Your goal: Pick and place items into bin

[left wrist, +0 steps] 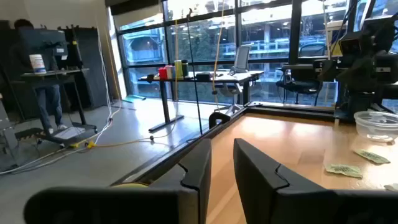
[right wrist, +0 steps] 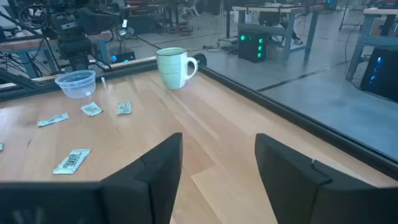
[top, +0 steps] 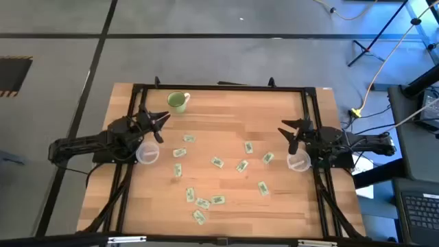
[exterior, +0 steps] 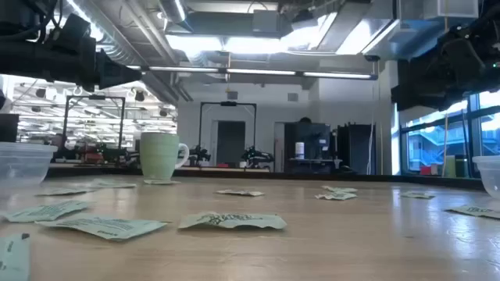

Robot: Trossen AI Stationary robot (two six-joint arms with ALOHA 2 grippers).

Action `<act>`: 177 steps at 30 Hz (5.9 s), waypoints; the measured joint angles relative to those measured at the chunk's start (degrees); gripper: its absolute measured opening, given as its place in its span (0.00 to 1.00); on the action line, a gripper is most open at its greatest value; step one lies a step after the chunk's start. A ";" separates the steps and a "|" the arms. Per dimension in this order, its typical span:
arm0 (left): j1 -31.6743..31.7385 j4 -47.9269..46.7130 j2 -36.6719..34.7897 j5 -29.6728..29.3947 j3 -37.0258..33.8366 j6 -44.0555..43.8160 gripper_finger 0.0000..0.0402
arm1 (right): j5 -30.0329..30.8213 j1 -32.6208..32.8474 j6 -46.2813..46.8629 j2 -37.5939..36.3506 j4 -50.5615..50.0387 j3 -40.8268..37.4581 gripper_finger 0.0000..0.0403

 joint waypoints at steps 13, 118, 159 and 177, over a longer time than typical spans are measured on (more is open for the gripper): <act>0.01 0.00 -0.02 0.00 0.00 0.00 0.16 | 0.00 0.01 -0.02 -0.01 -0.01 0.00 0.51; 0.01 0.01 -0.02 0.02 0.01 0.00 0.16 | -2.09 -0.01 4.07 36.18 -0.74 23.65 0.48; 0.01 -1.16 0.12 0.00 0.02 0.00 0.16 | -29.64 -0.01 37.66 88.77 -27.69 38.45 0.27; 0.01 -1.29 0.15 -0.02 0.02 0.02 0.16 | -28.39 0.01 37.25 90.01 -27.98 38.53 0.07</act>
